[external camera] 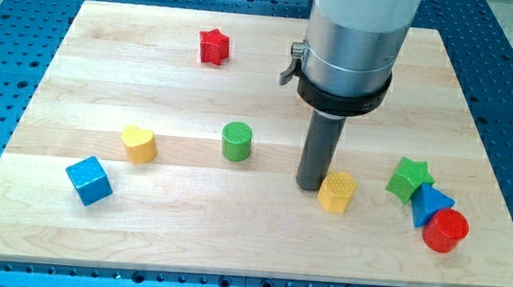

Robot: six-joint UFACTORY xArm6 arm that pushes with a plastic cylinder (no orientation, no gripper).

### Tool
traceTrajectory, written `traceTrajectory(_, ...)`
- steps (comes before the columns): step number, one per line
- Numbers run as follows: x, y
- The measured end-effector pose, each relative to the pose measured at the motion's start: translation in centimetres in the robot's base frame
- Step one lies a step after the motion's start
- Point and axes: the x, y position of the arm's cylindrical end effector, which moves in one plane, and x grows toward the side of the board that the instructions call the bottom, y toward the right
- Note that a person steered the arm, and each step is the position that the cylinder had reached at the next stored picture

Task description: Place the green circle at the top left of the hexagon

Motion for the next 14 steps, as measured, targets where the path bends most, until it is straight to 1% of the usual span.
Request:
traceTrajectory(1,0.2,-2.8)
traceTrajectory(2,1.3,-1.4)
traceTrajectory(3,1.7,3.9)
traceTrajectory(4,1.3,6.6)
traceTrajectory(5,-6.4,3.5)
traceTrajectory(6,-11.4,-3.8)
traceTrajectory(7,-7.5,-11.5)
traceTrajectory(8,-5.5,-9.6)
traceTrajectory(10,-4.1,2.3)
traceTrajectory(11,-4.8,-2.1)
traceTrajectory(12,-4.0,-6.8)
traceTrajectory(13,-2.4,-3.1)
traceTrajectory(14,-2.2,2.8)
